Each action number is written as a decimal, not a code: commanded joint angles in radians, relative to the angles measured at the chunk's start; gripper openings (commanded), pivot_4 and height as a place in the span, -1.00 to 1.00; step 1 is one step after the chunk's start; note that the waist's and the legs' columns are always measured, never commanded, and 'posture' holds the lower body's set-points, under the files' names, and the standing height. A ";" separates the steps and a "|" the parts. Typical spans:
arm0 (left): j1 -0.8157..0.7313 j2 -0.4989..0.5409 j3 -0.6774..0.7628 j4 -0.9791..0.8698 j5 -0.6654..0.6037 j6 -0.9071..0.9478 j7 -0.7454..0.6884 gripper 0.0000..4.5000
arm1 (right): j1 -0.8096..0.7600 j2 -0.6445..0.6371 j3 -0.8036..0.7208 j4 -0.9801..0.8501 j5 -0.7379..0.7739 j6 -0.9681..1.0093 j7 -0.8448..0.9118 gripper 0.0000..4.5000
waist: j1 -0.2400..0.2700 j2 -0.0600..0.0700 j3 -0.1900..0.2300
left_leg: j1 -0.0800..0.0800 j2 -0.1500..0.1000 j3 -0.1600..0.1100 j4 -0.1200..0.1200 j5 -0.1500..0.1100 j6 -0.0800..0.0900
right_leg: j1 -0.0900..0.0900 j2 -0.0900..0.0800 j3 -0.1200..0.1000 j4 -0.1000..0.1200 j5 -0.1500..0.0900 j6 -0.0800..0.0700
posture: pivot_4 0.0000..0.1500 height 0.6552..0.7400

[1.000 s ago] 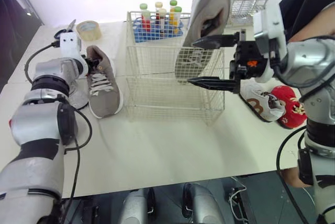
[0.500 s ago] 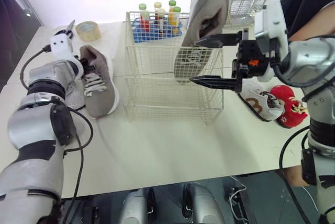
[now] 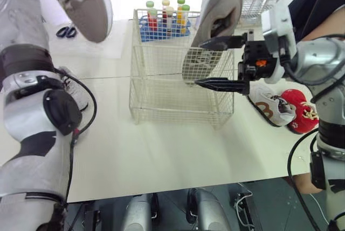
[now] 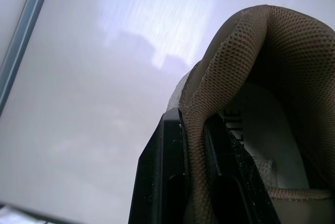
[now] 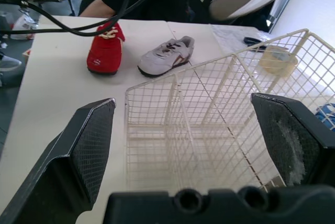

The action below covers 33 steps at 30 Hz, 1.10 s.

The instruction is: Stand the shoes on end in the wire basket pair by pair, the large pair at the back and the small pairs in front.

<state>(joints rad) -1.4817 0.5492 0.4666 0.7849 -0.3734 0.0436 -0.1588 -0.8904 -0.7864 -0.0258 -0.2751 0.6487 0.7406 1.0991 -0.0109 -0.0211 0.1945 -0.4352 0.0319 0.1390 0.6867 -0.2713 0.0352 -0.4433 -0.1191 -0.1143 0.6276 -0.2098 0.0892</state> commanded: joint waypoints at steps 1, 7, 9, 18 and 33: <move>-0.078 -0.029 -0.016 -0.168 -0.027 -0.111 -0.007 -0.99 | -0.009 -0.018 -0.032 -0.037 0.025 0.010 -0.010 1.00 | 0.000 0.000 0.000 | 0.000 0.000 0.000 0.000 0.000 0.000 | 0.000 0.000 0.000 0.000 0.000 0.000 | 1.00 1.00; -0.094 -0.151 -0.066 -0.244 -0.026 -0.231 -0.041 -0.99 | 0.010 -0.020 -0.042 -0.063 0.035 0.026 -0.041 1.00 | 0.006 0.000 0.000 | 0.000 0.000 0.001 0.002 0.000 0.000 | 0.001 0.000 0.000 0.000 0.000 0.000 | 1.00 1.00; -0.089 -0.192 -0.089 -0.245 -0.019 -0.271 -0.060 -0.99 | 0.017 -0.025 -0.047 -0.075 0.040 0.031 -0.052 1.00 | 0.008 0.000 0.000 | 0.000 0.000 0.001 0.004 0.000 0.000 | 0.001 0.000 0.000 0.001 0.000 0.000 | 1.00 1.00; -0.048 -0.329 -0.187 -0.141 0.080 -0.498 -0.095 -0.99 | 0.064 -0.037 -0.077 -0.142 0.068 0.064 -0.116 1.00 | 0.022 0.000 0.000 | 0.000 0.000 0.000 0.008 0.000 0.001 | 0.001 0.000 0.000 0.001 0.000 0.000 | 1.00 1.00; 0.040 -0.415 -0.261 0.139 0.259 -0.905 -0.001 -0.99 | 0.123 -0.074 -0.120 -0.236 0.117 0.106 -0.207 1.00 | 0.024 0.000 0.000 | -0.003 0.001 -0.003 0.011 -0.003 0.004 | 0.001 0.000 -0.001 0.001 0.000 0.000 | 1.00 1.00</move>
<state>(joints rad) -1.4277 0.1350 0.2121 0.9266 -0.1270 -0.8181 -0.1700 -0.7569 -0.8445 -0.0993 -0.4779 0.7495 0.8465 0.9029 0.0132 -0.0211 0.1944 -0.4386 0.0328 0.1358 0.6984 -0.2739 0.0397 -0.4423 -0.1194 -0.1153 0.6283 -0.2092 0.0898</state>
